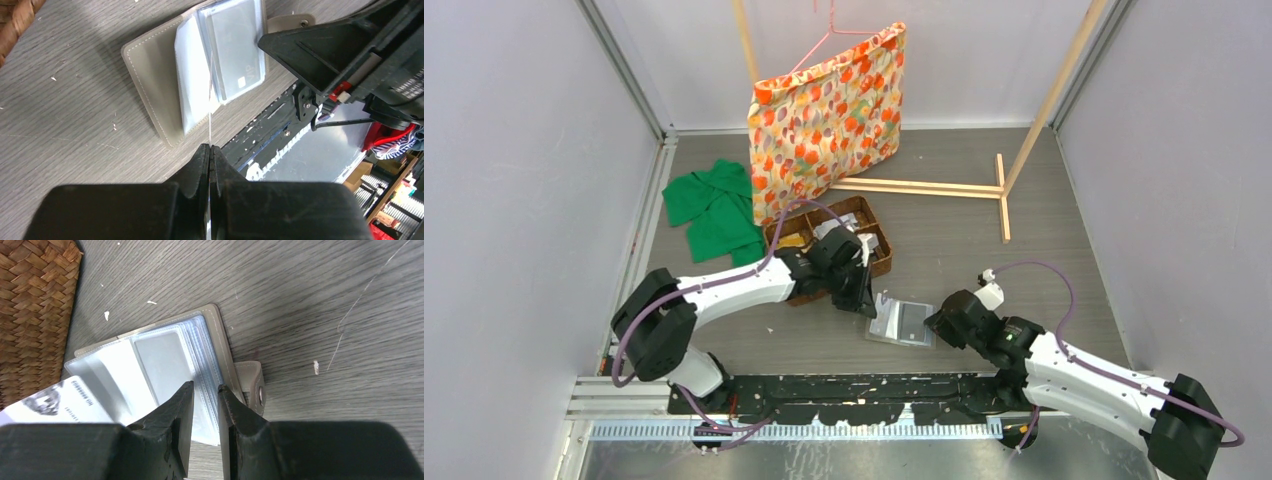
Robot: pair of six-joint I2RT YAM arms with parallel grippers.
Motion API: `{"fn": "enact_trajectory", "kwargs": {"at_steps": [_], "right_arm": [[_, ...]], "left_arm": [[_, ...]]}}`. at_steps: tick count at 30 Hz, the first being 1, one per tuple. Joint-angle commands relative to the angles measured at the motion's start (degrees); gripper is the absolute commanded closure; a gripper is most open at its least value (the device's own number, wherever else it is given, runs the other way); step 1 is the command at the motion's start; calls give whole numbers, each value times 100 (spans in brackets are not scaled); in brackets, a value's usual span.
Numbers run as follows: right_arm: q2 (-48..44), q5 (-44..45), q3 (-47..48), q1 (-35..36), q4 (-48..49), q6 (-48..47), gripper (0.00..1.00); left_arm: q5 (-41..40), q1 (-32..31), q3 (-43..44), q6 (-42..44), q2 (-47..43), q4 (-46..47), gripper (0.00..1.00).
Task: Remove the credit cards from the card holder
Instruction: Remove the credit card from the card holder.
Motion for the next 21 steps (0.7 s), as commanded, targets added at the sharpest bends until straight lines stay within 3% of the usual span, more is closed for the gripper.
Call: {"fn": "enact_trajectory", "kwargs": {"at_steps": [1, 11, 21], "right_arm": [[29, 157, 196, 8, -229, -77, 71], [14, 299, 552, 7, -602, -243, 71], [-290, 627, 1062, 3, -1297, -414, 70]], "left_arm": [[84, 22, 409, 126, -481, -310, 99], [-253, 50, 1145, 536, -904, -1249, 99], [225, 635, 1824, 1250, -852, -1754, 100]]}}
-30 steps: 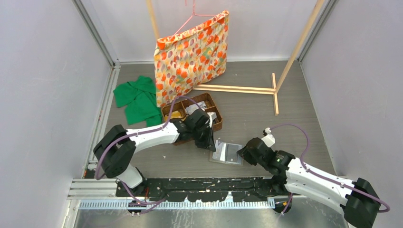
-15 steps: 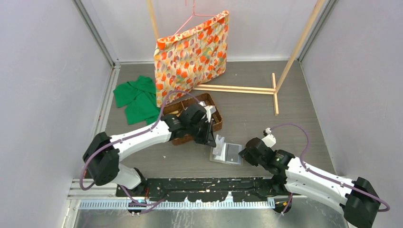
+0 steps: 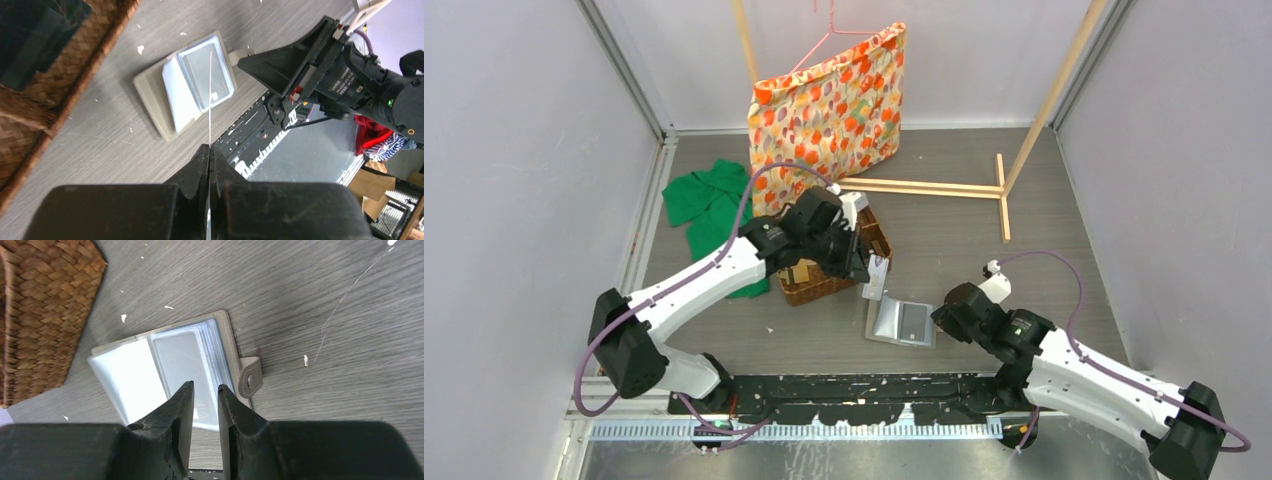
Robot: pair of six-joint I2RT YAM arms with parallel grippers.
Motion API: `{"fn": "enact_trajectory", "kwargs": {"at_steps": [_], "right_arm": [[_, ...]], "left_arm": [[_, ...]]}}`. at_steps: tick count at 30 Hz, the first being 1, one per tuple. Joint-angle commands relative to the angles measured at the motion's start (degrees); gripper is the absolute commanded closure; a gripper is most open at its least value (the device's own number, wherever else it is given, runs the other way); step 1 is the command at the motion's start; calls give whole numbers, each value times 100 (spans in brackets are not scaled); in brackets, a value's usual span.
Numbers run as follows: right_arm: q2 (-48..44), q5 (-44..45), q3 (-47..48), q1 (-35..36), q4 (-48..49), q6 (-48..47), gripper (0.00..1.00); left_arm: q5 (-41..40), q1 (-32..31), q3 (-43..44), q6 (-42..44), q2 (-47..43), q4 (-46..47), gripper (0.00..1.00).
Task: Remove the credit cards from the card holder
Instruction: Remove the credit card from the card holder, then place the credit card in the storage box.
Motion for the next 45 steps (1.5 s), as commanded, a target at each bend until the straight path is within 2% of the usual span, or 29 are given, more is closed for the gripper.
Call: {"fn": "enact_trajectory", "kwargs": {"at_steps": [1, 9, 14, 19, 26, 32, 39, 45], "right_arm": [[-159, 444, 458, 11, -386, -186, 70], [180, 1029, 1158, -9, -810, -505, 68], [798, 766, 1526, -309, -816, -875, 68], [974, 157, 1786, -1223, -852, -1421, 68], [1428, -432, 2464, -2758, -1152, -2092, 67], [2014, -570, 3224, -3347, -1650, -2239, 67], [2422, -841, 3682, -3842, -1899, -2511, 68], [2899, -959, 4104, -4179, -2109, -2812, 68]], "left_arm": [[354, 303, 601, 681, -34, -465, 99], [956, 637, 1521, 1765, 389, -1386, 99], [1202, 938, 1912, 2088, 752, -1773, 99], [1734, 1463, 2393, 2326, 1144, -1986, 99], [1706, 1789, 4448, 3652, 2351, -3633, 99], [1587, 2010, 5462, 3979, 3046, -3708, 100], [1043, 2054, 5295, 4456, 3256, -3475, 100], [477, 2062, 4454, 4761, 2988, -2556, 100]]}}
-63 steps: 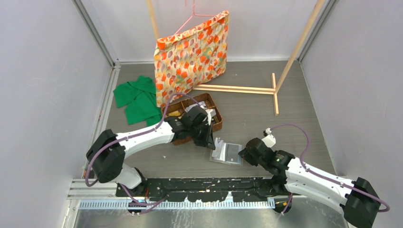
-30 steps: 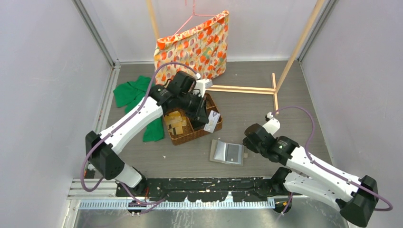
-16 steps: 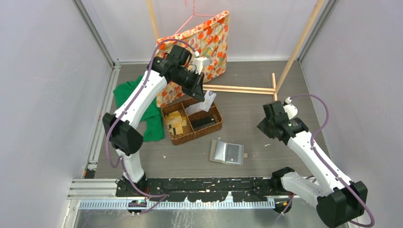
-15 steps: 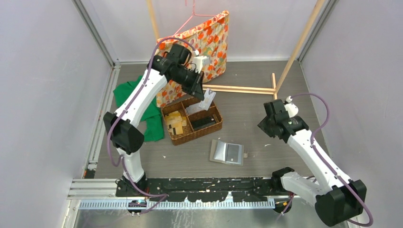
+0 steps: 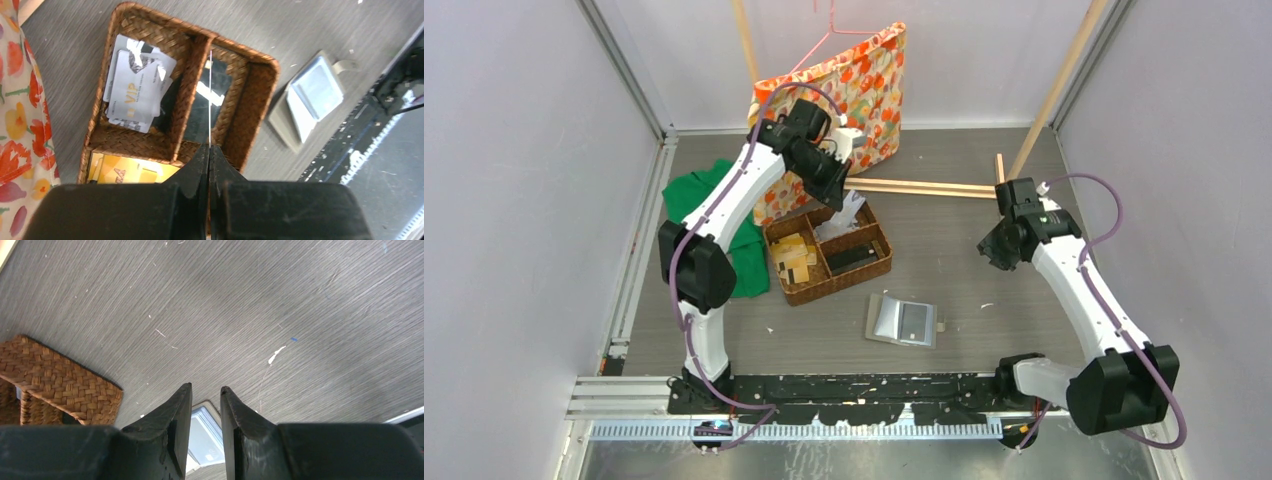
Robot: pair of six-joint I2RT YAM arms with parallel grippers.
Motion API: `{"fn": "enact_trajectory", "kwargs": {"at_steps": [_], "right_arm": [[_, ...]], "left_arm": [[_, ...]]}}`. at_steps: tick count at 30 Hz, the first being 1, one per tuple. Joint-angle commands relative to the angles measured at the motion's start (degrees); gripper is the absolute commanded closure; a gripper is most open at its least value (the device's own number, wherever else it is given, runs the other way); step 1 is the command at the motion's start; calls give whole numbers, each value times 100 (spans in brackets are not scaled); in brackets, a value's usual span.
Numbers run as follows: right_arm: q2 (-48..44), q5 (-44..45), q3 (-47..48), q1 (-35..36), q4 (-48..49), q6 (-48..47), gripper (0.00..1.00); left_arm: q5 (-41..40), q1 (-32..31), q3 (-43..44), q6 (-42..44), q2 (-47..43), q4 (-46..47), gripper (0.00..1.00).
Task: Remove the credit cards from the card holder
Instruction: Place the credit card in the storage box.
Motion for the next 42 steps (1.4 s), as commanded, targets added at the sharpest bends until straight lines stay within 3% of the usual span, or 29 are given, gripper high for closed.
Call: {"fn": "enact_trajectory", "kwargs": {"at_steps": [1, 9, 14, 29, 36, 42], "right_arm": [[260, -190, 452, -209, -202, -397, 67], [626, -408, 705, -682, -143, -724, 67], [733, -454, 780, -785, -122, -771, 67], [1064, -531, 838, -823, -115, -632, 67], [1298, -613, 946, -825, -62, -664, 68], [1557, -682, 1115, -824, -58, -838, 68]], "left_arm": [[-501, 56, -538, 384, -292, 784, 100], [-1058, 118, 96, 725, 368, 570, 100], [-871, 129, 223, 828, 667, 511, 100], [-259, -341, -1667, 384, -113, 966, 100], [-386, -687, -1913, -30, -369, 1215, 100], [-727, -688, -1545, 214, -98, 985, 100]]}}
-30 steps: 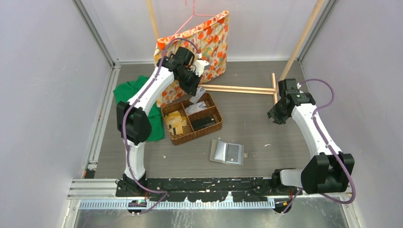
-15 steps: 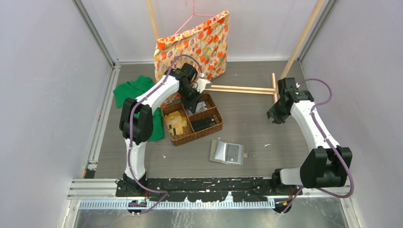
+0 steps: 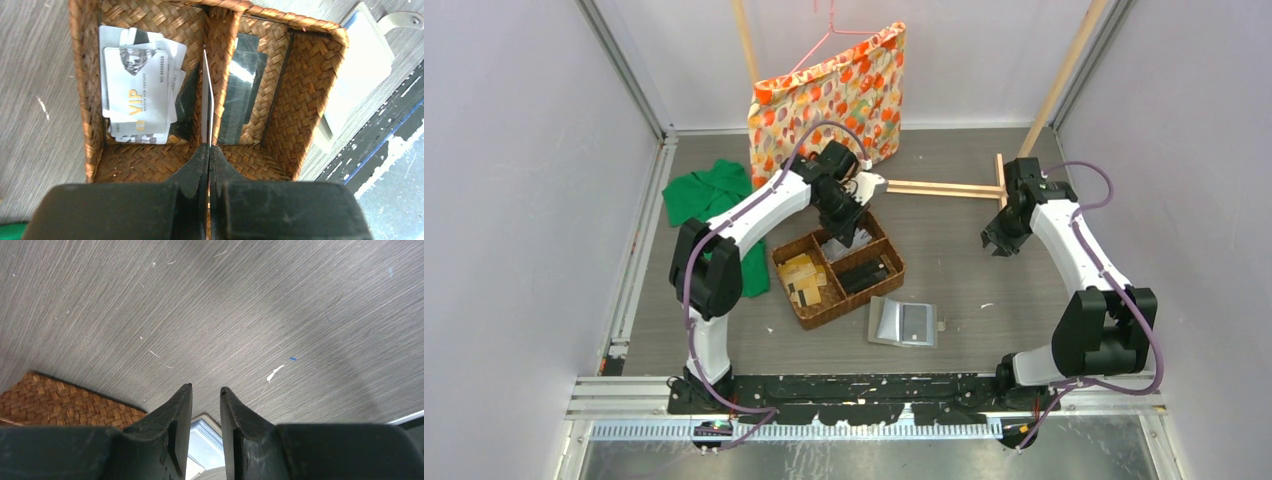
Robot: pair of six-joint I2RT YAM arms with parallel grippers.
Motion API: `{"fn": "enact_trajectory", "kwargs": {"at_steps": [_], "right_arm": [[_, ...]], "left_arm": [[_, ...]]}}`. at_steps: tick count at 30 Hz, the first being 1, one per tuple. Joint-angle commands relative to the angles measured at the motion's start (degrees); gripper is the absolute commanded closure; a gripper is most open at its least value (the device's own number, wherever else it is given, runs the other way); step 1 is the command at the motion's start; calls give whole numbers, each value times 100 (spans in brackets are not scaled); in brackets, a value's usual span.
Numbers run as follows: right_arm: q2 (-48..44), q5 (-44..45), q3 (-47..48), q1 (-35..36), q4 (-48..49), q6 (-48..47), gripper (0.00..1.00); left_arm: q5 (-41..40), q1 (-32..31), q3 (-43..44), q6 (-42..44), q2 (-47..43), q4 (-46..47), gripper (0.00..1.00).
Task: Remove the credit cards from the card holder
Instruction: Place the credit card in the storage box.
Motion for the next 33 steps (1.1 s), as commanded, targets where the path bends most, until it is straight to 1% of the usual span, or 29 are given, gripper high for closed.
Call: {"fn": "enact_trajectory", "kwargs": {"at_steps": [1, 5, 11, 20, 21, 23, 25, 26, 27, 28, 30, 33], "right_arm": [[110, -99, 316, -36, 46, -225, 68], [168, -73, 336, -33, 38, -280, 68], [263, -77, 431, -48, 9, -321, 68], [186, -115, 399, -48, 42, -360, 68], [171, -115, 399, -52, 53, -361, 68], [140, -127, 402, -48, 61, -349, 68], [94, -123, 383, -47, 68, -362, 68], [75, -119, 374, -49, 72, -368, 68], [58, -117, 364, -47, 72, -371, 68], [39, -134, 363, -50, 70, -378, 68], [-15, -185, 353, -51, 88, -378, 68], [-137, -256, 348, -50, 89, -390, 68]], "left_arm": [[-153, 46, 418, 102, 57, -146, 100], [-405, 52, 601, 269, 156, -191, 100], [-281, 125, 1060, 602, 643, -718, 100], [-599, 152, 1240, 426, 979, -356, 100], [-757, 151, 1288, 396, 1035, -361, 97], [-1076, 157, 1506, 346, 1153, -517, 86], [-1315, 154, 1588, 264, 1159, -550, 71], [-1372, 150, 1587, 247, 1128, -540, 59], [-1419, 150, 1585, 198, 1093, -522, 52], [-1437, 157, 1602, 172, 1057, -524, 40], [-1503, 141, 1695, 75, 1001, -583, 37], [-1651, 149, 1886, -176, 832, -706, 39]]}}
